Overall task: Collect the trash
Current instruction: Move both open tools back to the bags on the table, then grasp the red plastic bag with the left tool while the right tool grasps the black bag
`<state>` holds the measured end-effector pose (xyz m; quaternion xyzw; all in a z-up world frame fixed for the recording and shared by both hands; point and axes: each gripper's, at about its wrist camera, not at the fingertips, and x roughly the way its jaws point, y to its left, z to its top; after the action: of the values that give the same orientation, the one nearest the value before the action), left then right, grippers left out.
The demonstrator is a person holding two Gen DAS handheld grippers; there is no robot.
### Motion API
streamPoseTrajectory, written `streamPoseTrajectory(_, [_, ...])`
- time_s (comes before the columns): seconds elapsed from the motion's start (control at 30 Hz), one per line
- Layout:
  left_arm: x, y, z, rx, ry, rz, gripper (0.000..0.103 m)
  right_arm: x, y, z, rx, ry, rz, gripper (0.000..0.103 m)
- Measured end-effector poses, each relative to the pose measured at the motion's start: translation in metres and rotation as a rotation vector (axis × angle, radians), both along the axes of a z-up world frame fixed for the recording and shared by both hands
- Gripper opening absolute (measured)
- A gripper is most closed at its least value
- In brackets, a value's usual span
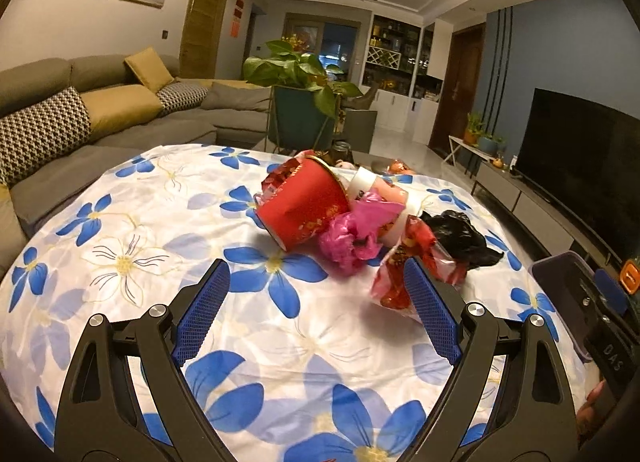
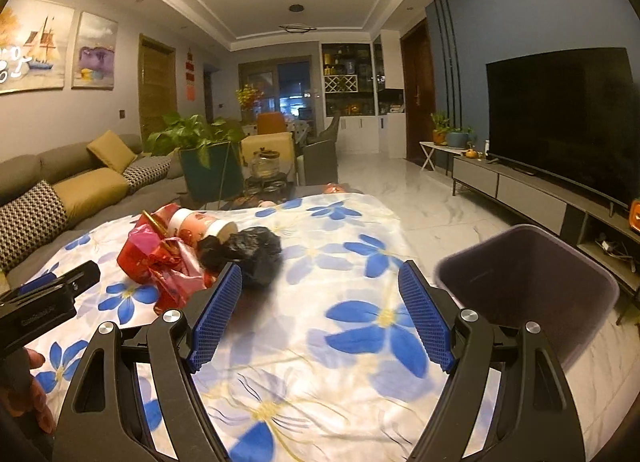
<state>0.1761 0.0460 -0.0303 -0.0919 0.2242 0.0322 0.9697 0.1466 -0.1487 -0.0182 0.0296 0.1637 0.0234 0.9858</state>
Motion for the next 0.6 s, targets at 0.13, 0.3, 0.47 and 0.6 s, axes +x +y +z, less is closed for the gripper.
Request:
streamPoseTrajectory(0.13, [0.009, -0.004, -0.003, -0.020, 0.007, -0.050, 0.087, 0.012, 0.009, -0.002, -0.004, -0.001, -0.001, 0.079])
streamPoseTrajectory(0.3, [0.028, -0.023, -0.006, -0.042, 0.017, -0.147, 0.087, 0.018, 0.006, -0.004, -0.006, -0.002, -0.014, 0.076])
streamPoseTrajectory(0.47, [0.057, -0.042, -0.013, -0.056, 0.061, -0.211, 0.072, 0.022, 0.000, -0.005, -0.016, -0.003, -0.020, 0.076])
streamPoseTrajectory(0.6, [0.073, -0.054, -0.017, -0.056, 0.095, -0.257, 0.043, 0.027, -0.004, -0.006, -0.017, 0.005, -0.016, 0.073])
